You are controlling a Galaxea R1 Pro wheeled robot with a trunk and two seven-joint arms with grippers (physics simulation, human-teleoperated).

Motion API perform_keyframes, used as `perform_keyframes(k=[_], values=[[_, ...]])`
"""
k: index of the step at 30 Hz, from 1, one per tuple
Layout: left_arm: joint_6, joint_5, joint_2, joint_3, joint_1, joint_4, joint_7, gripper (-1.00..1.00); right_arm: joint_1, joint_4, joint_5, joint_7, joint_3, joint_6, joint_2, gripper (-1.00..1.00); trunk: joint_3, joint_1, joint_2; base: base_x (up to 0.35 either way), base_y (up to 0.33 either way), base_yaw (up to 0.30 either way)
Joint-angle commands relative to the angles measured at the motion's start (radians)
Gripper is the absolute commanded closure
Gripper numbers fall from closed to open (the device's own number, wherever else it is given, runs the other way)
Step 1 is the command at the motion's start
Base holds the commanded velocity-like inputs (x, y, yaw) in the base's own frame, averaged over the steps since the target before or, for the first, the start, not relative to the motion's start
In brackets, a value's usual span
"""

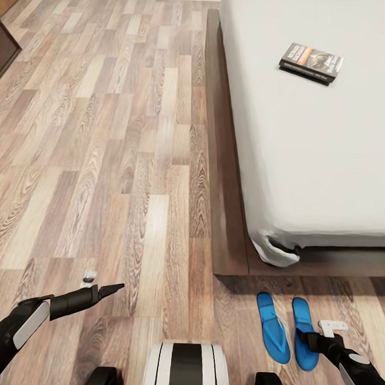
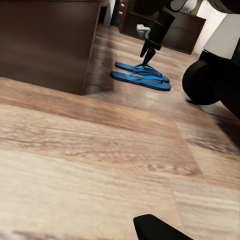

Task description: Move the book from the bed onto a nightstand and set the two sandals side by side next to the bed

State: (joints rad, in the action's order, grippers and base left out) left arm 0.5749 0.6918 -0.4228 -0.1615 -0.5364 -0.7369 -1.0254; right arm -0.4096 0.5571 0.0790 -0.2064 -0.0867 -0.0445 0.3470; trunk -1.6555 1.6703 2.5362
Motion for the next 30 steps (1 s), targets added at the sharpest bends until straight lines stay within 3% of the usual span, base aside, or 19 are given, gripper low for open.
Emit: perform_keyframes(k=[1,8,13,24,30], values=[[0.008,0.009,-0.001,-0.004,-0.001,0.0,0.001,-1.0,0.0,0.001,0.008,-0.007,-0.004,-0.005,0.0,-1.0,0.003,-0.001,0.0,0.0,0.0,0.0],[0.008,0.009,-0.002,-0.004,-0.001,0.0,0.0,-1.0,0.0,0.001,0.01,-0.007,-0.004,-0.005,0.0,-1.0,0.031,-0.004,-0.002,0.0,0.0,0.0],[0.024,0.027,-0.02,0.013,0.028,-0.029,-0.012,-1.0,0.003,-0.008,-0.013,0.006,0.002,-0.018,0.026,-1.0,0.03,-0.004,-0.002,0.0,0.0,0.0],[0.023,0.022,-0.001,0.016,0.087,-0.037,-0.011,-1.0,0.003,-0.056,-0.013,0.006,0.002,-0.02,0.021,-1.0,0.03,-0.004,-0.002,0.0,0.0,0.0],[0.023,0.022,0.001,0.016,0.093,-0.036,-0.007,-1.0,0.003,-0.09,-0.013,0.006,0.002,-0.02,0.021,-1.0,0.03,-0.004,-0.002,0.0,0.0,0.0]])
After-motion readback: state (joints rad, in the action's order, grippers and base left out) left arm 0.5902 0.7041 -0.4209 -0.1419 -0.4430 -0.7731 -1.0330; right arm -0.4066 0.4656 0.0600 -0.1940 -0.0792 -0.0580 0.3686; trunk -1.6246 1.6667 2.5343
